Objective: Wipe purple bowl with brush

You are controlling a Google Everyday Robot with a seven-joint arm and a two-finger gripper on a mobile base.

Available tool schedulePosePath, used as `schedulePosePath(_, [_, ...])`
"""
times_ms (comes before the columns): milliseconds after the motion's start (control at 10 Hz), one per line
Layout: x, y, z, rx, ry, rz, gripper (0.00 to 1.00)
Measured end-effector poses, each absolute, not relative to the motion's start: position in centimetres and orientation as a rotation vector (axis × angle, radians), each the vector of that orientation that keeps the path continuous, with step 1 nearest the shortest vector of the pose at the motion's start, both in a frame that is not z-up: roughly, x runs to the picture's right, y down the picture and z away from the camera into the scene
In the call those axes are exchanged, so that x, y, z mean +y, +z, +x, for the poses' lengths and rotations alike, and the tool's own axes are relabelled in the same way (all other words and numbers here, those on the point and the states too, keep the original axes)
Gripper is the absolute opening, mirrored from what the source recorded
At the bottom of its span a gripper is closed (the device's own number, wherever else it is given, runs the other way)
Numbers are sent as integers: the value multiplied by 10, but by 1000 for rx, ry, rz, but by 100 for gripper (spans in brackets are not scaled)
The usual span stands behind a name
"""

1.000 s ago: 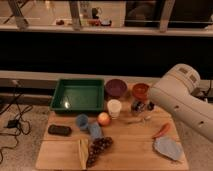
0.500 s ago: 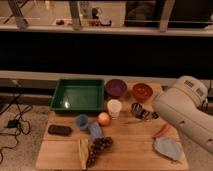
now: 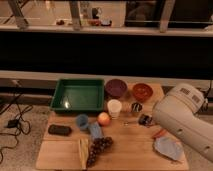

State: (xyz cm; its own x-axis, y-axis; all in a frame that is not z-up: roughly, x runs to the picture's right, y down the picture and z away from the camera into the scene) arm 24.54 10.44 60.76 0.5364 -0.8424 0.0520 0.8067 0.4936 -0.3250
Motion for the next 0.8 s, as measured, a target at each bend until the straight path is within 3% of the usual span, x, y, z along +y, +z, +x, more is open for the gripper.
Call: schedulePosePath(800, [137, 646, 232, 144, -1107, -432, 0])
